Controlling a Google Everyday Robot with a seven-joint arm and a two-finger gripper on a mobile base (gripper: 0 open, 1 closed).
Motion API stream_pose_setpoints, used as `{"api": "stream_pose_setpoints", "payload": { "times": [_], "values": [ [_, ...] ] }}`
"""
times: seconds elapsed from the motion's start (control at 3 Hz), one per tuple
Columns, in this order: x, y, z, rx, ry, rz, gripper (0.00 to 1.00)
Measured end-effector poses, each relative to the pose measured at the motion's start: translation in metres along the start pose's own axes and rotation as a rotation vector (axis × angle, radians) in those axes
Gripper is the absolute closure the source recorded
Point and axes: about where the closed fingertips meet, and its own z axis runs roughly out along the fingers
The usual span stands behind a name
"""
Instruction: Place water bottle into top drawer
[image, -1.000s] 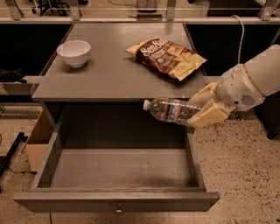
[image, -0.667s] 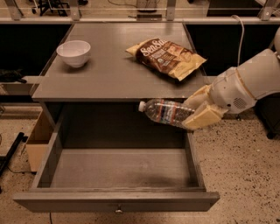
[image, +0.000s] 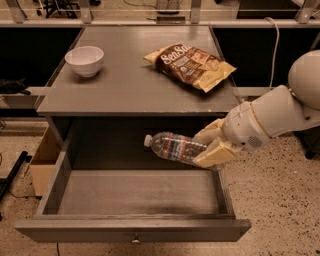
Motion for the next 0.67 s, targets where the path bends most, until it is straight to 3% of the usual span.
{"api": "stream_pose_setpoints", "payload": {
  "times": [0.67],
  "values": [
    [-0.023,0.022,0.1,-0.137,-0.064,-0.046,1.0]
  ]
}}
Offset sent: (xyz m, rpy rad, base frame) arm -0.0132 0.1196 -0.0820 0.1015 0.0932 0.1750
